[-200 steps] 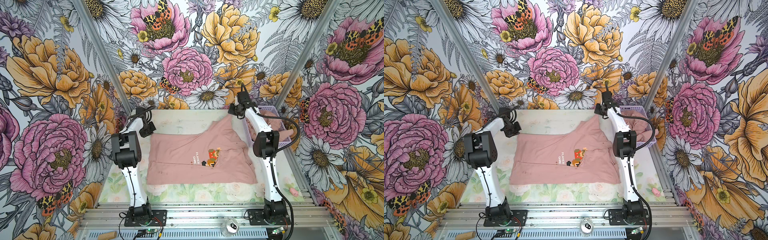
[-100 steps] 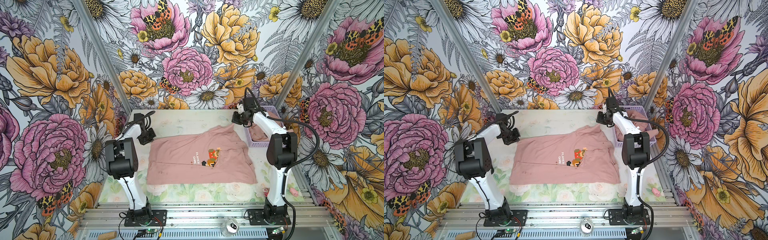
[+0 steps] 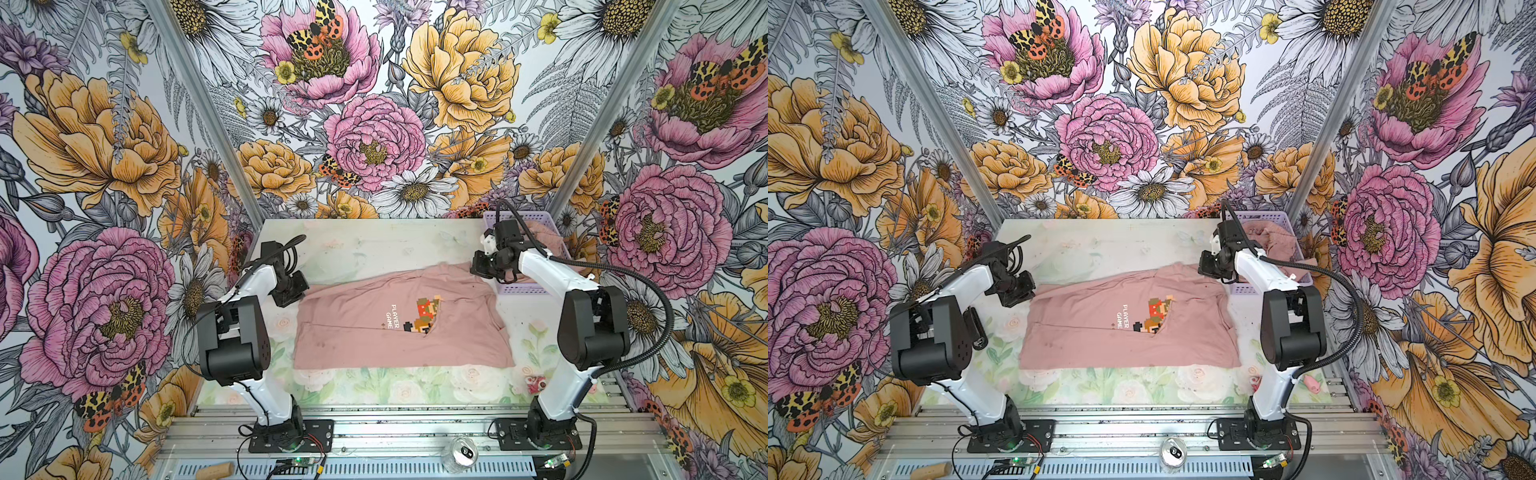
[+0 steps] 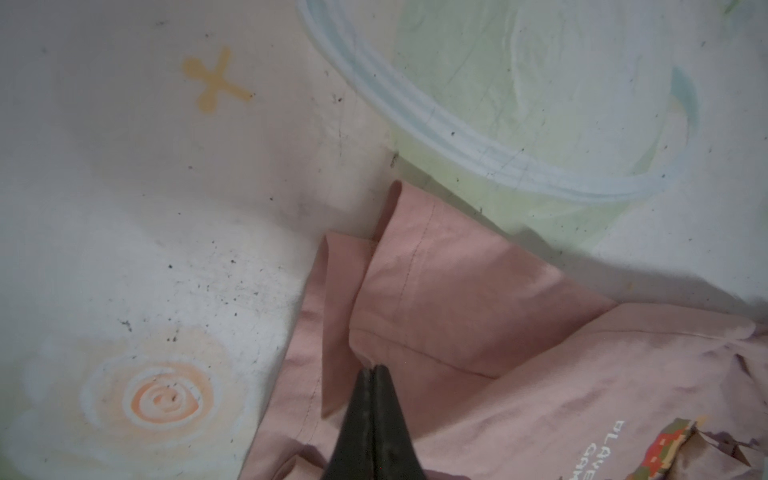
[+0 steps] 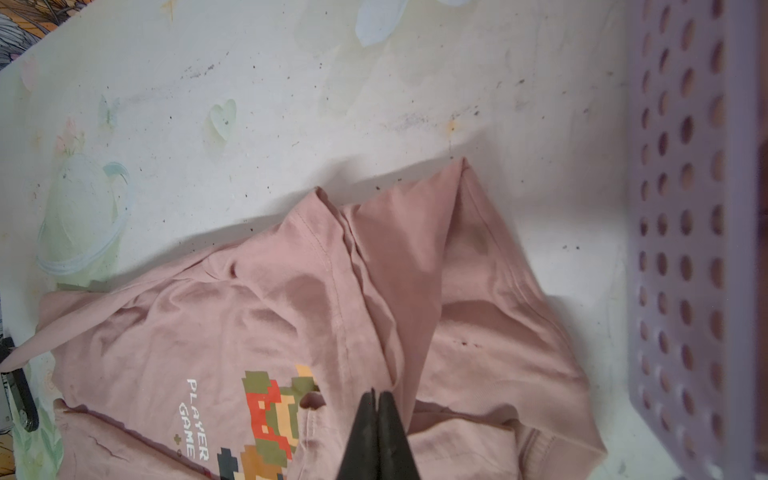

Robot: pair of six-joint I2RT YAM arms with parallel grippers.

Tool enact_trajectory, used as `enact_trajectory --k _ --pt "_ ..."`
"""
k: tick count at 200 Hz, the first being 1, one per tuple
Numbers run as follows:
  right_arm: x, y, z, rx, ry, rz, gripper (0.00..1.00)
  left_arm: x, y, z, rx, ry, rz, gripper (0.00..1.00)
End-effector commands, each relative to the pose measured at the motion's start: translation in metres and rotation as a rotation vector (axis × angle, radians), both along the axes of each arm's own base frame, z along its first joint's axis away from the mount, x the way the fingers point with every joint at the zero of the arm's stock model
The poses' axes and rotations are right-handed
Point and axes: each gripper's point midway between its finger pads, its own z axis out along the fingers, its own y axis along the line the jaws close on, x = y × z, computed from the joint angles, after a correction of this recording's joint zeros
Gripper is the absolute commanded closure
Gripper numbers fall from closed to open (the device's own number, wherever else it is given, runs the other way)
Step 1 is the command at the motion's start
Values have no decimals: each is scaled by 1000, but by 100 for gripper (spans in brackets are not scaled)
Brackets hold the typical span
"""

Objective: Fold and stack the mixed laundry pile

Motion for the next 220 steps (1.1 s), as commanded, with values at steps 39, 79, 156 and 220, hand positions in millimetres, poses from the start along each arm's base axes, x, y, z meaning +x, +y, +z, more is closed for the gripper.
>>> enact_trajectory --k 39,79,156,220 --pt "-36 -19 42 25 -99 -66 100 -3 7 23 -12 -83 23 100" --pt "-67 -30 29 25 -63 -127 100 -25 6 9 -21 -31 41 100" --pt "-81 -38 34 39 -67 -195 100 -26 8 7 -14 -13 51 100" --pt "-121 -47 22 26 -15 -247 100 -39 10 4 5 9 64 100"
